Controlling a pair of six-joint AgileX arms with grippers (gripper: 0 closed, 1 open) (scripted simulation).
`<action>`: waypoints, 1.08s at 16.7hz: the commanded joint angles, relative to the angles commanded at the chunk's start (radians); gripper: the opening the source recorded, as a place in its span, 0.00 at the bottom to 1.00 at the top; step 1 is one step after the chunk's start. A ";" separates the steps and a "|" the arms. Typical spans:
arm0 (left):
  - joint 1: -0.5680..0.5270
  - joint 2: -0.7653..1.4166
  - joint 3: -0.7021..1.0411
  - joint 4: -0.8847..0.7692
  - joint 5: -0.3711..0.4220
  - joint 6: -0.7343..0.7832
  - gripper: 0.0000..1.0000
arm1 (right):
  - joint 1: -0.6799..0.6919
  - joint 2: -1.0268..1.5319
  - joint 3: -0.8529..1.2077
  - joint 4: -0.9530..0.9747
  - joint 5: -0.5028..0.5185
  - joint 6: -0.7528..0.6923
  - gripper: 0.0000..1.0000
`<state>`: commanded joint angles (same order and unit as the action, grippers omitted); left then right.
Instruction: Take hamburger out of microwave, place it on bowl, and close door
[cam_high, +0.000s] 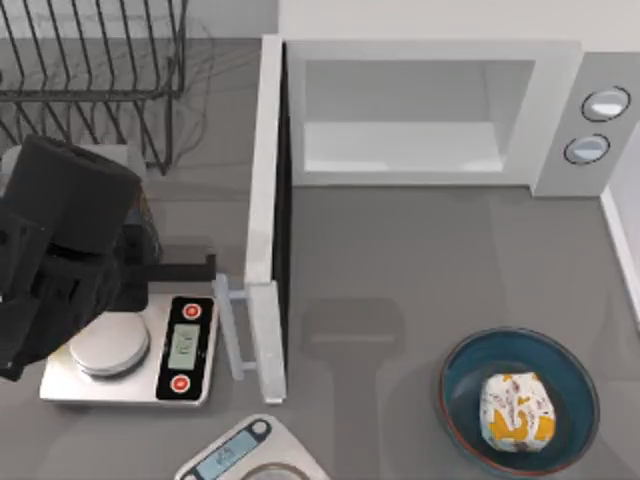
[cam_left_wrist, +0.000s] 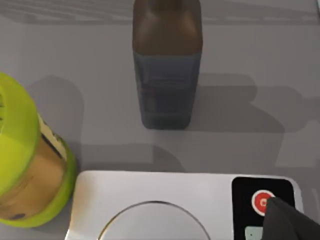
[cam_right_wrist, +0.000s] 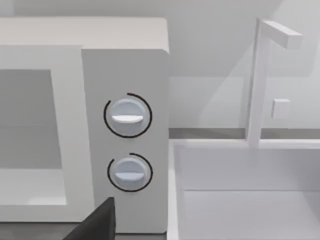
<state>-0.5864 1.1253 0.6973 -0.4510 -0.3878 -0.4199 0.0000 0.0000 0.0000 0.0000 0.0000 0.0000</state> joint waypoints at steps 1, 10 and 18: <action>-0.001 0.016 -0.032 0.054 0.000 0.000 0.00 | 0.000 0.000 0.000 0.000 0.000 0.000 1.00; 0.003 0.110 -0.249 0.371 0.002 0.006 0.00 | 0.000 0.000 0.000 0.000 0.000 0.000 1.00; -0.187 0.263 -0.084 0.323 -0.099 -0.141 0.00 | 0.000 0.000 0.000 0.000 0.000 0.000 1.00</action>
<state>-0.7733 1.3886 0.6128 -0.1284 -0.4866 -0.5605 0.0000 0.0000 0.0000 0.0000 0.0000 0.0000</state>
